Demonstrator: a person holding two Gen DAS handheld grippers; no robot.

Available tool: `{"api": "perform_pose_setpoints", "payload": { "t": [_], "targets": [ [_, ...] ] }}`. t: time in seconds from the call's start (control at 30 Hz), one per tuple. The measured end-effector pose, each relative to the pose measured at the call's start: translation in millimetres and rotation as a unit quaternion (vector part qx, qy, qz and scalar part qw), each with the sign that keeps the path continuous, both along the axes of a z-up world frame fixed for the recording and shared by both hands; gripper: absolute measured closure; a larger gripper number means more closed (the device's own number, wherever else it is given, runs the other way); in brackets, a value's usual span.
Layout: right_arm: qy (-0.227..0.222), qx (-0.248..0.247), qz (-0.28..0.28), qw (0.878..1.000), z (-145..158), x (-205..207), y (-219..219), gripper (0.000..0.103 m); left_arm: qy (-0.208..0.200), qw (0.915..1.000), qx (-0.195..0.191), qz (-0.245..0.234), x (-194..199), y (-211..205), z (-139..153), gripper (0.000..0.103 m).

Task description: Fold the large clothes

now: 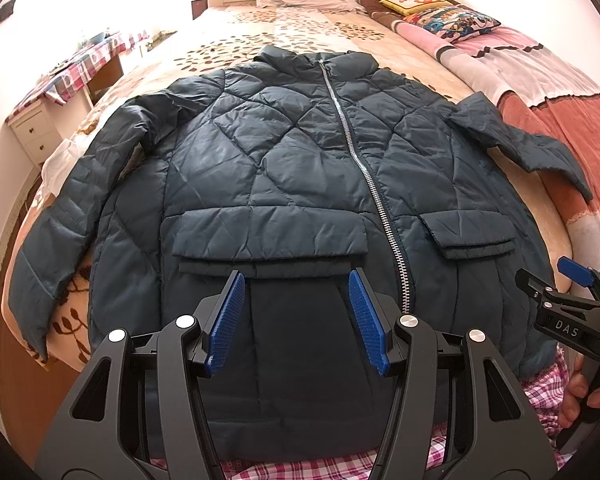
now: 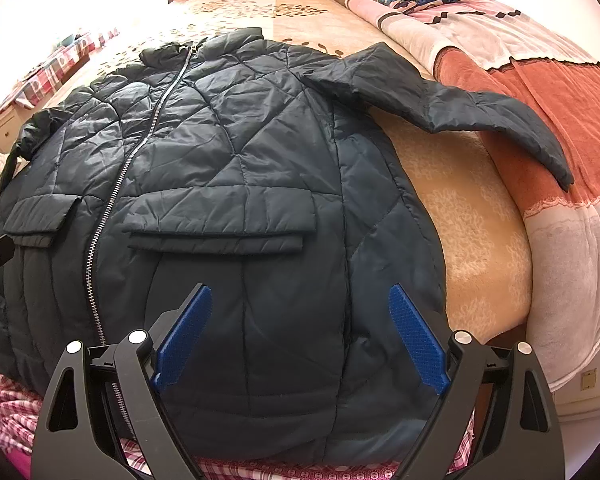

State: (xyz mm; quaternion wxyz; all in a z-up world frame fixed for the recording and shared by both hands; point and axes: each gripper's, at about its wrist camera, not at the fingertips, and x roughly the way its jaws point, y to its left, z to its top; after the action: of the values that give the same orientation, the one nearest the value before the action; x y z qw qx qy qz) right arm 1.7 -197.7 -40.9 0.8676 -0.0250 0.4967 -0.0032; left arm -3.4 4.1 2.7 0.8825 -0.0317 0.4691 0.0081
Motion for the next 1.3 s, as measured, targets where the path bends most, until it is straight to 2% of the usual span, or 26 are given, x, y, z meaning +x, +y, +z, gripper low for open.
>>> {"api": "perform_pose_setpoints", "payload": {
  "t": [1.3],
  "targets": [
    [0.008, 0.007, -0.007, 1.0, -6, 2, -4, 0.015, 0.005, 1.0, -0.001, -0.001, -1, 3, -11, 0.049]
  ]
}}
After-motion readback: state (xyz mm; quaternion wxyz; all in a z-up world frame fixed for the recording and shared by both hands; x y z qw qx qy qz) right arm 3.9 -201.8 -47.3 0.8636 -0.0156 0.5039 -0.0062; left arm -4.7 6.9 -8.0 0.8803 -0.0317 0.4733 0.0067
